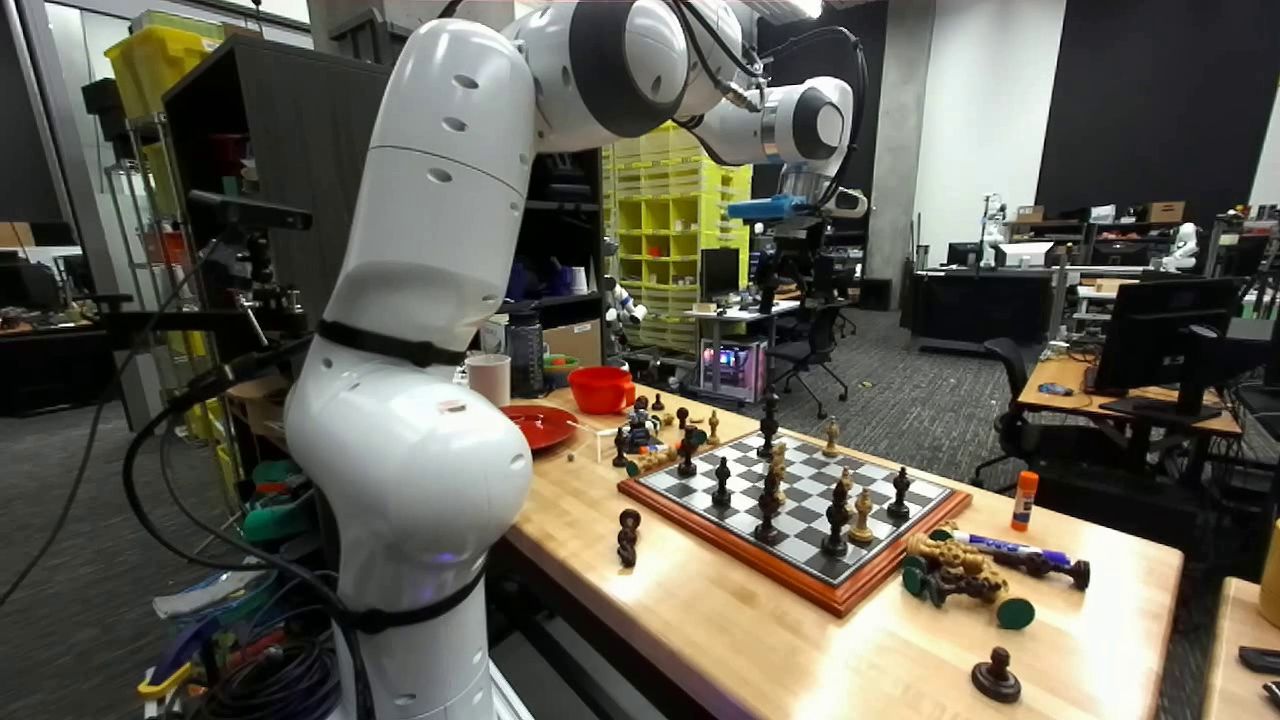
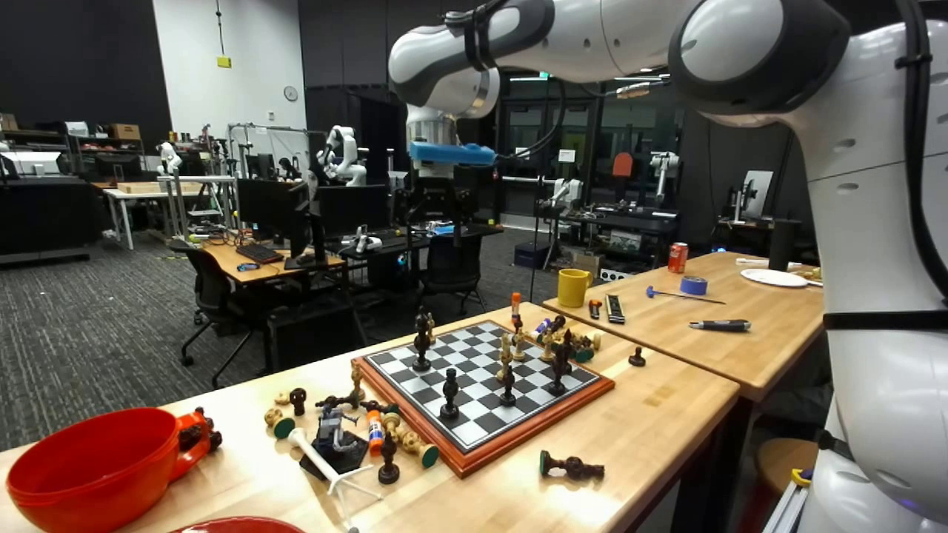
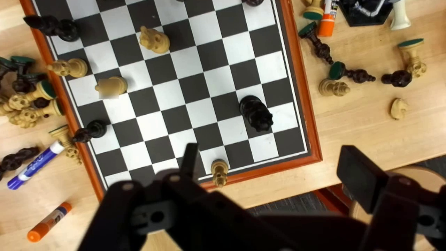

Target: Remove the light brown object from the chess board

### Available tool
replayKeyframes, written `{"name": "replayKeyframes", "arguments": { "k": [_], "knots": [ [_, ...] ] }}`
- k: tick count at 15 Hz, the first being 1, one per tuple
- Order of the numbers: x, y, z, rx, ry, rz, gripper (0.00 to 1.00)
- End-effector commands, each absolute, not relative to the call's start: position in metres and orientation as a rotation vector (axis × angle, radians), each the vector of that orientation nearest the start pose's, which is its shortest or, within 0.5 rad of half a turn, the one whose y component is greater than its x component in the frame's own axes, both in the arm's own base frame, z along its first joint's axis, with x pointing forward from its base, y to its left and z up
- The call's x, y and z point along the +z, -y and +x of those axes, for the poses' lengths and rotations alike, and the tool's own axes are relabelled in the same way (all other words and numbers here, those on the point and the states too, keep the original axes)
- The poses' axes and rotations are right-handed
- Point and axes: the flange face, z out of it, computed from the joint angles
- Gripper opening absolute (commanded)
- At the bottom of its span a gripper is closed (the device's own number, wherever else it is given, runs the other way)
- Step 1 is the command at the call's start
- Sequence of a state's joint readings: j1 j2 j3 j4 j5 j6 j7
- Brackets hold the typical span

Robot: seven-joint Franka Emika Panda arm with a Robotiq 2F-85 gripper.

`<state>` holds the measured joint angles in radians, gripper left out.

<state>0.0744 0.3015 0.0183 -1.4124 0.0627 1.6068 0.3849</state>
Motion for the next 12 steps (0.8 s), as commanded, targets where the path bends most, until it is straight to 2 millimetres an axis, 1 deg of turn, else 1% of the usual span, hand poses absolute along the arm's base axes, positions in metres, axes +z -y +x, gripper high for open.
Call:
{"name": "replayKeyframes", "arguments": {
  "k": [1,3,7,10,12],
  "knots": [
    [0.508,-0.056,0.654,0.051,-0.545,-3.056,1.0],
    [0.494,-0.048,0.669,-0.07,-0.589,-3.045,1.0],
    [0.457,-0.026,0.694,-0.228,-0.689,-3.068,1.0],
    [0.432,-0.016,0.704,-0.252,-0.746,-3.088,1.0],
    [0.417,-0.014,0.709,-0.24,-0.766,-3.095,1.0]
  ]
}}
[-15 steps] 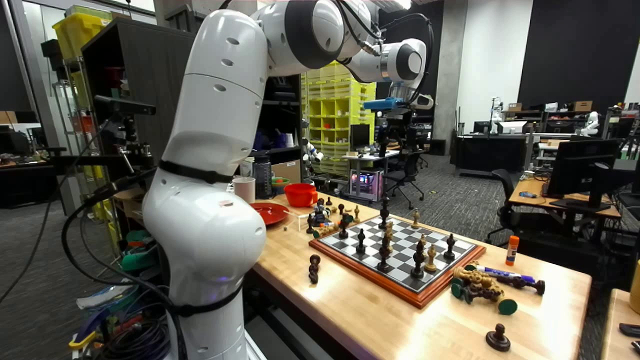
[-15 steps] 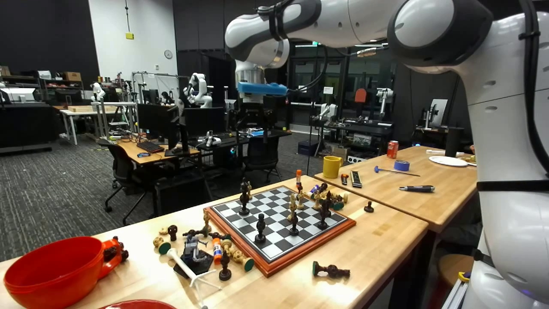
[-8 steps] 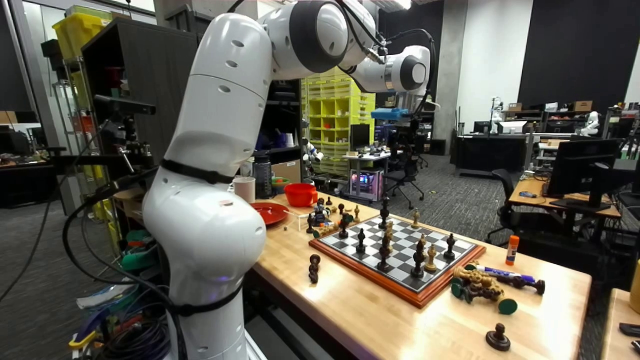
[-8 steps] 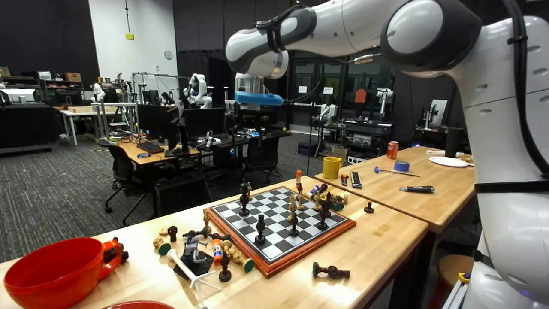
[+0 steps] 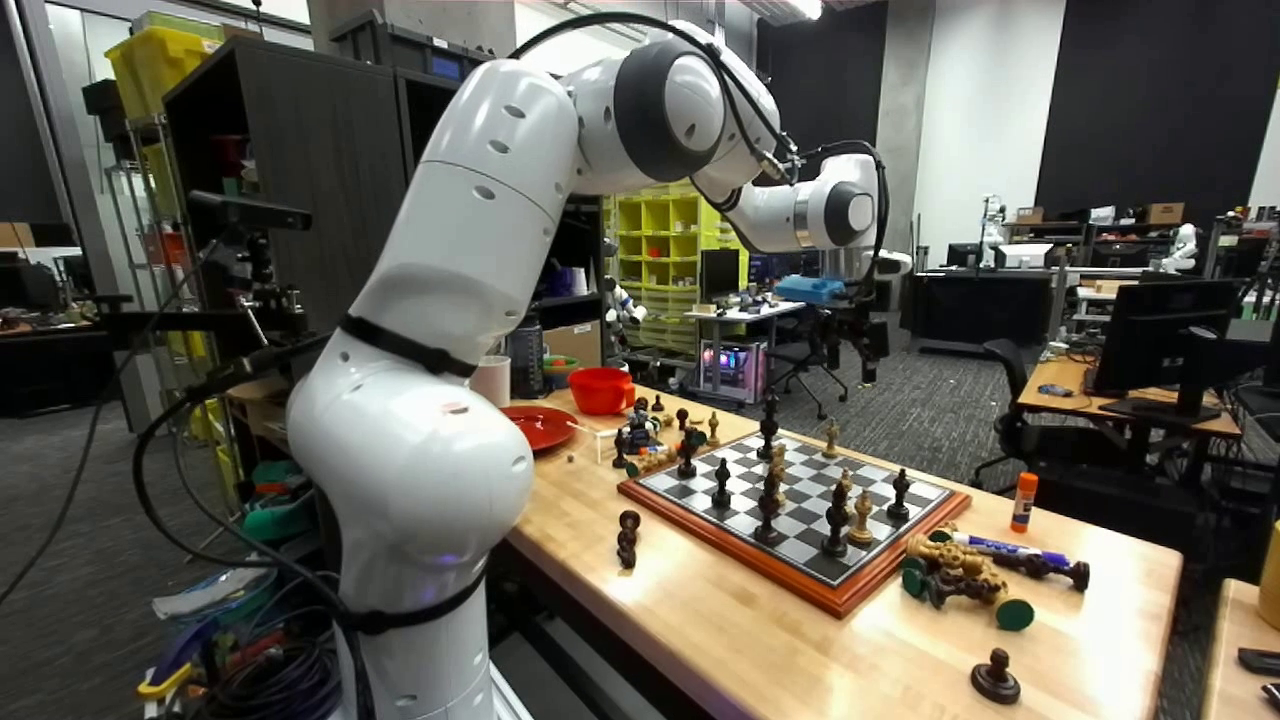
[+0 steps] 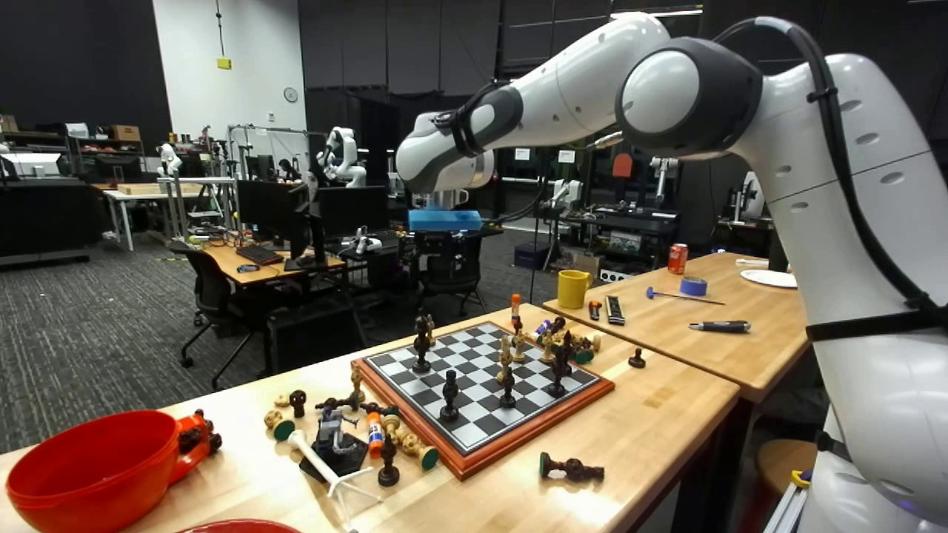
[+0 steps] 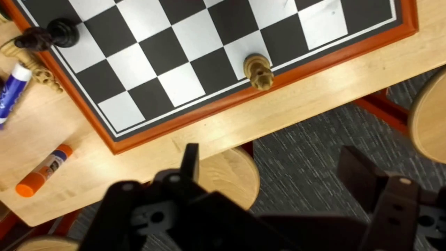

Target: Remove the light brown object from the chess board

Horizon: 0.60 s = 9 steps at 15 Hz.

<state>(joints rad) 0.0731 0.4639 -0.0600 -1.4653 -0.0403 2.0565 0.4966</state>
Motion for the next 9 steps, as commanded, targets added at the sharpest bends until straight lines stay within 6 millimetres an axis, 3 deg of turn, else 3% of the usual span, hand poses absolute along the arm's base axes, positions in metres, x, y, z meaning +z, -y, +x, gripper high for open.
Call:
{"name": "replayKeyframes", "arguments": {
  "k": [1,9],
  "knots": [
    [0.41,-0.014,0.71,-0.227,-0.767,-3.095,1.0],
    [0.373,-0.021,0.714,-0.142,-0.795,-3.1,1.0]
  ]
}}
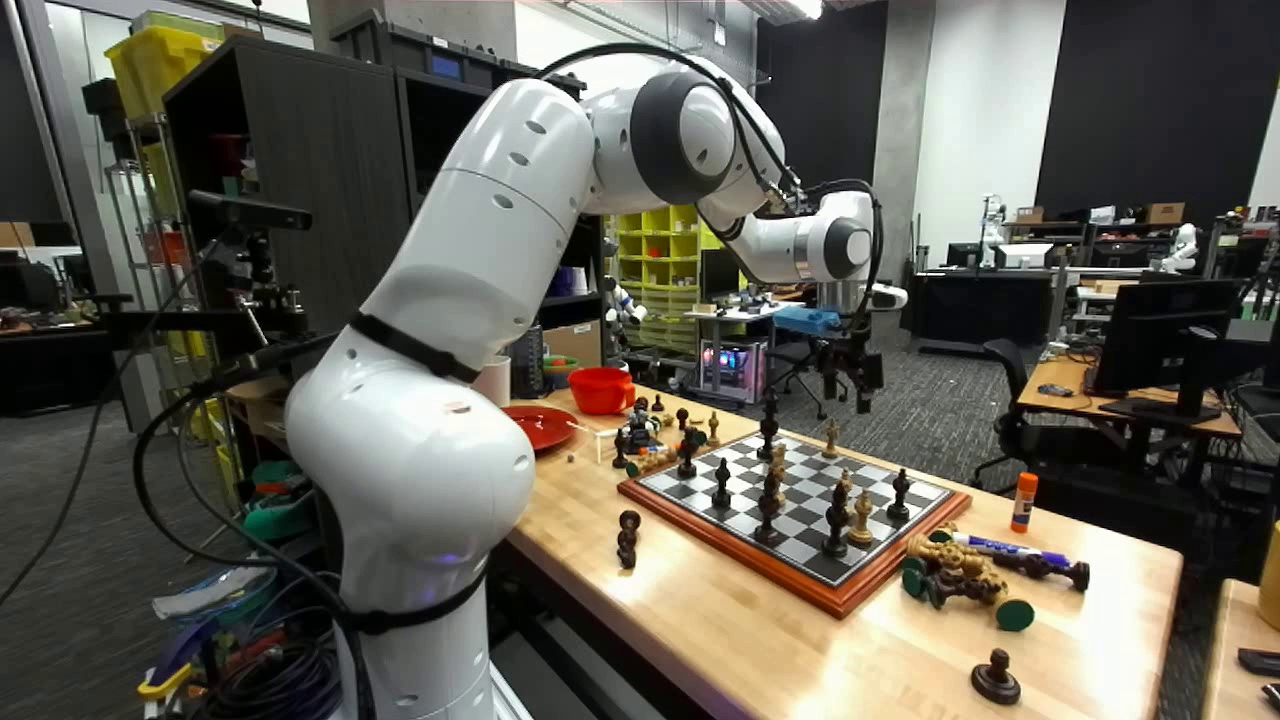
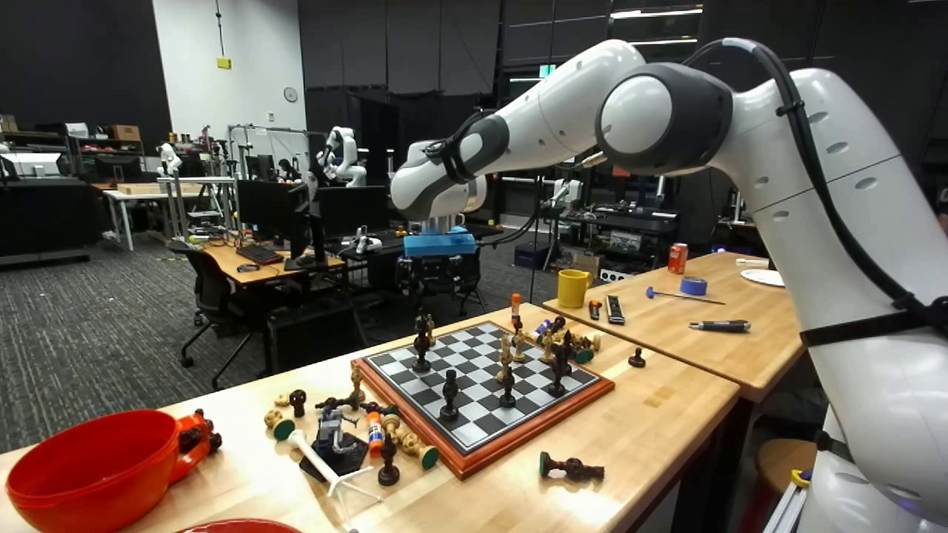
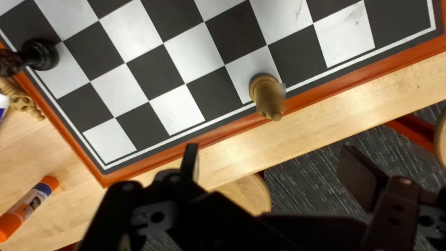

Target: Remove the light brown object from the chess board

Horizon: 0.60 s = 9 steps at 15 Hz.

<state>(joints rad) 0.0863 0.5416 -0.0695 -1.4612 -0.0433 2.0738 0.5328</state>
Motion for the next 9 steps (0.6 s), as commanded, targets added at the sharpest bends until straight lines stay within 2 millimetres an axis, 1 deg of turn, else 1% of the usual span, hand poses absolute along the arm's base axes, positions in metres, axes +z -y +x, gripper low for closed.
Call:
{"name": "replayKeyframes", "arguments": {
  "k": [1,8,9],
  "knots": [
    [0.37,-0.021,0.715,-0.141,-0.797,-3.097,1.0],
    [0.352,-0.024,0.718,-0.109,-0.8,-3.092,1.0],
    [0.35,-0.025,0.717,-0.103,-0.797,-3.092,0.91]
  ]
}}
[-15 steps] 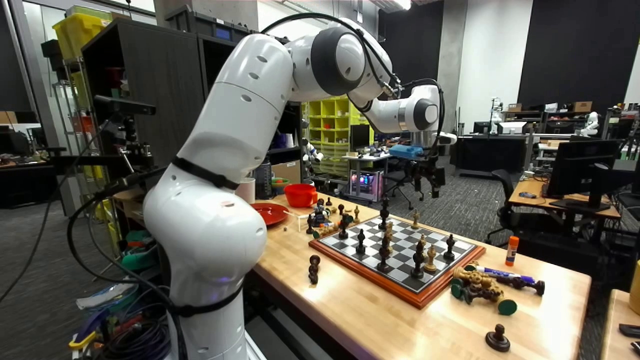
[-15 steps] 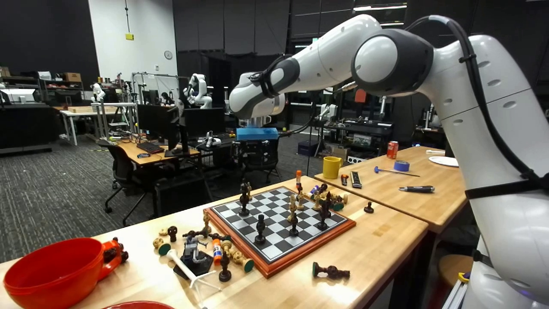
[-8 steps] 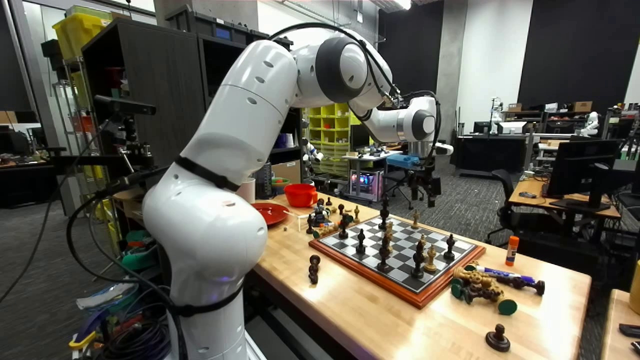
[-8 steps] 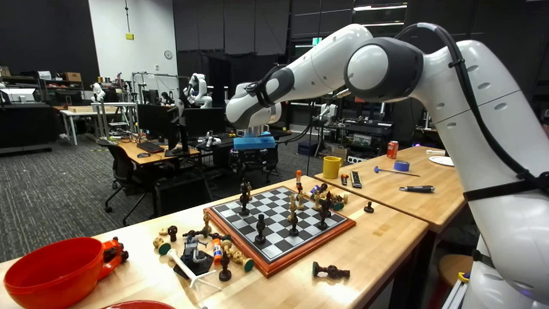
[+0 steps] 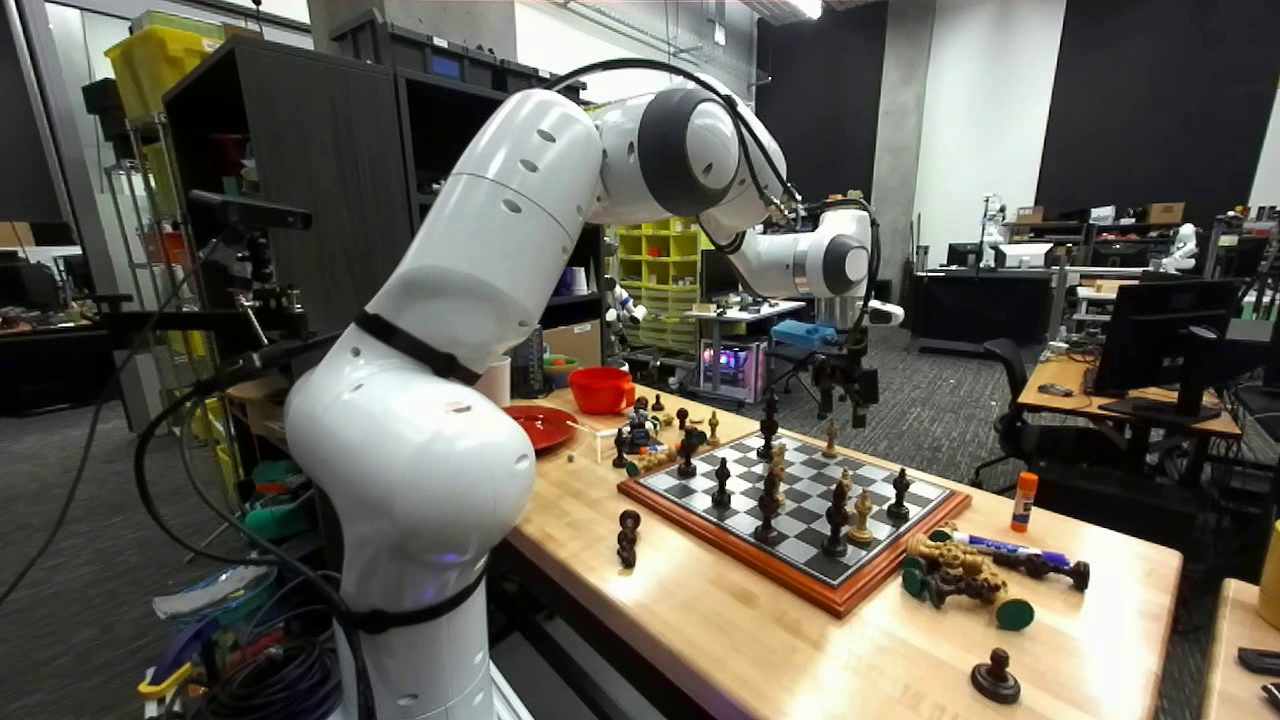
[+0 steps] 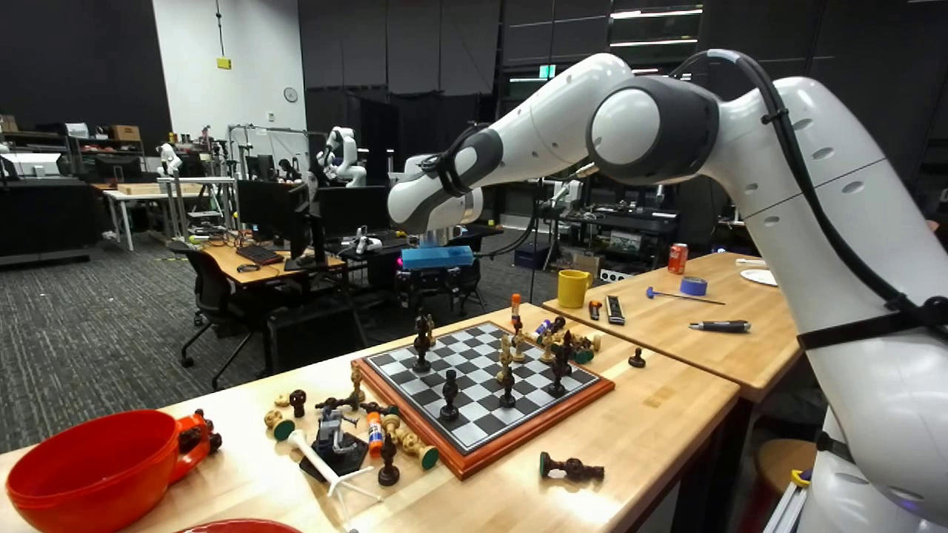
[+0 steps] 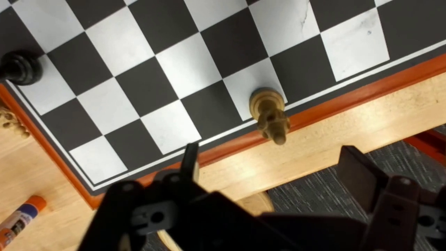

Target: Remove the light brown object from the chess board

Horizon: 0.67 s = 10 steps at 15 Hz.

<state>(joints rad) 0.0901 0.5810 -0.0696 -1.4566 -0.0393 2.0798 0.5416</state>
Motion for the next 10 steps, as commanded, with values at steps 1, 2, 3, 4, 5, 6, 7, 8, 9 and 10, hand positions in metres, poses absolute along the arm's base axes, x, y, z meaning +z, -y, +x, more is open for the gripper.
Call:
{"name": "replayKeyframes", "arguments": {
  "k": [1,2,3,4,5,6,7,8,9,10],
  "knots": [
    [0.3488,-0.0257,0.7176,-0.101,-0.791,-3.094,0.74],
    [0.3481,-0.0266,0.7174,-0.095,-0.791,-3.094,0.69],
    [0.3478,-0.0276,0.717,-0.092,-0.787,-3.095,0.61],
    [0.3475,-0.0287,0.7169,-0.092,-0.785,-3.096,0.54],
    [0.347,-0.0299,0.7167,-0.089,-0.781,-3.098,0.47],
    [0.3464,-0.0311,0.7165,-0.087,-0.777,-3.101,0.38],
    [0.3454,-0.0324,0.7161,-0.084,-0.774,-3.104,0.31],
    [0.3451,-0.0333,0.7159,-0.081,-0.771,-3.105,0.21],
    [0.3448,-0.034,0.7156,-0.081,-0.769,-3.106,0.14],
    [0.3453,-0.0344,0.7154,-0.081,-0.767,-3.107,0.08]
  ]
}}
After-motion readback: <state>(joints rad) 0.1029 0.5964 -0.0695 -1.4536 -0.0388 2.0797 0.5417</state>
